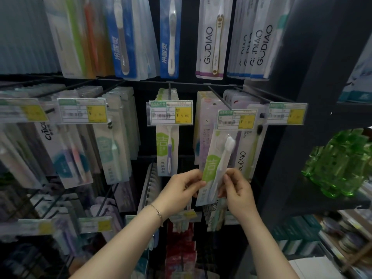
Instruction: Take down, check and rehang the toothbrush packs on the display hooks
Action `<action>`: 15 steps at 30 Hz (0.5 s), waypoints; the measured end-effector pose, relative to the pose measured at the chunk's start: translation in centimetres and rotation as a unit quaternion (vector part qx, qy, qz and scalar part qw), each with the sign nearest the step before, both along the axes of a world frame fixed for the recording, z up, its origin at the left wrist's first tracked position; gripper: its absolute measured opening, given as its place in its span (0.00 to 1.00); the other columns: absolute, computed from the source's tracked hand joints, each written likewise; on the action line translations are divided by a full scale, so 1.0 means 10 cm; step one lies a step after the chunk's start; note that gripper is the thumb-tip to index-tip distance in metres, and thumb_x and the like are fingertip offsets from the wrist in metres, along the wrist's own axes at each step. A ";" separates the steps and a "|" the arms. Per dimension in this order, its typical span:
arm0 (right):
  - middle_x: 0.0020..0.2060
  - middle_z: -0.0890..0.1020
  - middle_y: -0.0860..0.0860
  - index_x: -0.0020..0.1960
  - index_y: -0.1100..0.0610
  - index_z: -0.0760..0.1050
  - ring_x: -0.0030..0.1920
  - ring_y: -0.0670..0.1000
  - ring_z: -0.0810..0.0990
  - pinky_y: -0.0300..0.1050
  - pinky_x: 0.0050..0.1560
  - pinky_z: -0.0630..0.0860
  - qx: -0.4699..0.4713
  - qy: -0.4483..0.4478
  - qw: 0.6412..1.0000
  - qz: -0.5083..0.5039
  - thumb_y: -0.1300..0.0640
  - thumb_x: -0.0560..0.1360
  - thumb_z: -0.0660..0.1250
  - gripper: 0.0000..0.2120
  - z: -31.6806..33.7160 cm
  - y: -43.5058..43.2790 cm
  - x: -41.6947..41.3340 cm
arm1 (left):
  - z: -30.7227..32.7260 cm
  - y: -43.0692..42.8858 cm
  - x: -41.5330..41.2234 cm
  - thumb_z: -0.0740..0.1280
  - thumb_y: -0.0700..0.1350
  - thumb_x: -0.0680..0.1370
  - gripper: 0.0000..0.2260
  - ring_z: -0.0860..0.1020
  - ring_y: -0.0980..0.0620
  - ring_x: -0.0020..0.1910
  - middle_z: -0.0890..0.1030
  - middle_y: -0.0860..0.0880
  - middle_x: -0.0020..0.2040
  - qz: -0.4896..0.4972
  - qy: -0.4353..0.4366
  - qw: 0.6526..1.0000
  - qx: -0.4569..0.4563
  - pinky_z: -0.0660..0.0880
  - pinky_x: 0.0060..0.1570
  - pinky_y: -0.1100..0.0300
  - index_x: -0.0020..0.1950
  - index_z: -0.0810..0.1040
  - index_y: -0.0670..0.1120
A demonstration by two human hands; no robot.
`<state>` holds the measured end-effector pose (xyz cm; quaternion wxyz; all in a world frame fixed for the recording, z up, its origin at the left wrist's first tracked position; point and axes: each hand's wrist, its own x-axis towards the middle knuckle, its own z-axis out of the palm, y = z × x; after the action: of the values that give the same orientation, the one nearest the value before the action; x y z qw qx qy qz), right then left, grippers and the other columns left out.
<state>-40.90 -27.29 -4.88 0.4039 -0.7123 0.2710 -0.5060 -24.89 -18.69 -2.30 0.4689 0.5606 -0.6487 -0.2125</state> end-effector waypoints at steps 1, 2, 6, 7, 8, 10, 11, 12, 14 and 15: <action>0.32 0.75 0.59 0.47 0.58 0.74 0.30 0.55 0.74 0.50 0.34 0.76 0.000 0.002 1.000 0.004 0.64 0.81 0.58 0.08 -0.01 0.01 0.00 | -0.02 0.01 0.01 0.64 0.43 0.80 0.08 0.76 0.58 0.36 0.76 0.53 0.34 0.002 -0.003 1.000 0.002 0.73 0.39 0.68 0.41 0.73 0.45; 0.32 0.75 0.59 0.47 0.58 0.74 0.30 0.56 0.74 0.52 0.35 0.76 0.001 0.008 1.000 0.007 0.64 0.81 0.58 0.08 -0.03 0.03 0.00 | -0.04 0.03 0.02 0.64 0.43 0.80 0.08 0.77 0.54 0.37 0.77 0.48 0.36 0.005 -0.005 1.000 0.003 0.73 0.39 0.67 0.42 0.73 0.44; 0.28 0.74 0.52 0.45 0.56 0.73 0.29 0.51 0.73 0.48 0.34 0.73 0.001 0.048 0.999 0.013 0.63 0.81 0.58 0.08 -0.05 0.08 0.06 | -0.16 0.09 0.12 0.64 0.44 0.81 0.06 0.80 0.47 0.40 0.79 0.45 0.40 0.020 0.008 1.000 0.019 0.78 0.43 0.57 0.45 0.75 0.44; 0.28 0.73 0.50 0.44 0.55 0.73 0.28 0.50 0.73 0.47 0.33 0.72 0.000 0.061 0.998 0.017 0.62 0.81 0.59 0.09 -0.05 0.10 0.09 | -0.19 0.11 0.15 0.64 0.44 0.81 0.05 0.80 0.47 0.43 0.81 0.45 0.43 0.023 0.019 0.999 0.026 0.79 0.46 0.55 0.48 0.76 0.43; 0.27 0.72 0.49 0.43 0.53 0.72 0.28 0.49 0.72 0.45 0.33 0.71 -0.002 0.073 0.997 0.022 0.62 0.81 0.59 0.09 -0.04 0.12 0.13 | -0.21 0.13 0.19 0.64 0.44 0.81 0.05 0.81 0.48 0.45 0.82 0.45 0.45 0.028 0.028 0.999 0.032 0.79 0.47 0.54 0.50 0.77 0.43; 0.25 0.71 0.48 0.41 0.51 0.71 0.27 0.47 0.70 0.43 0.32 0.70 -0.002 0.095 0.995 0.035 0.61 0.81 0.58 0.12 0.00 0.15 0.21 | -0.23 0.17 0.27 0.64 0.44 0.81 0.05 0.81 0.50 0.45 0.83 0.49 0.46 0.042 0.041 0.997 0.044 0.79 0.47 0.56 0.52 0.78 0.44; 0.25 0.71 0.48 0.41 0.50 0.70 0.27 0.47 0.70 0.42 0.32 0.69 0.001 0.107 0.993 0.040 0.60 0.81 0.58 0.12 0.02 0.16 0.25 | -0.22 0.19 0.30 0.64 0.43 0.81 0.05 0.81 0.53 0.42 0.83 0.52 0.44 0.044 0.049 0.997 0.049 0.79 0.45 0.58 0.53 0.79 0.46; 0.25 0.71 0.47 0.41 0.50 0.71 0.28 0.45 0.70 0.41 0.32 0.69 0.002 0.121 0.992 0.042 0.60 0.82 0.58 0.12 0.04 0.17 0.30 | -0.22 0.21 0.34 0.64 0.43 0.81 0.05 0.80 0.57 0.39 0.83 0.56 0.41 0.045 0.059 0.996 0.055 0.78 0.43 0.62 0.53 0.79 0.47; 0.27 0.73 0.44 0.42 0.50 0.72 0.29 0.42 0.70 0.36 0.34 0.69 -0.009 0.157 0.987 0.032 0.59 0.81 0.58 0.11 0.08 0.17 0.39 | -0.20 0.25 0.39 0.63 0.41 0.81 0.06 0.80 0.61 0.37 0.83 0.58 0.42 0.047 0.079 0.994 0.067 0.76 0.42 0.67 0.53 0.79 0.48; 0.28 0.74 0.43 0.42 0.50 0.72 0.30 0.41 0.71 0.33 0.33 0.68 -0.015 0.172 0.985 0.025 0.58 0.81 0.59 0.10 0.11 0.18 0.44 | -0.20 0.26 0.43 0.63 0.41 0.81 0.06 0.80 0.61 0.37 0.83 0.56 0.44 0.052 0.085 0.993 0.070 0.75 0.42 0.67 0.54 0.79 0.47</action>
<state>-36.52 -25.52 -3.76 0.3535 -0.8011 0.3107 -0.3697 -20.62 -16.09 -4.35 0.4922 0.6053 -0.5597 -0.2795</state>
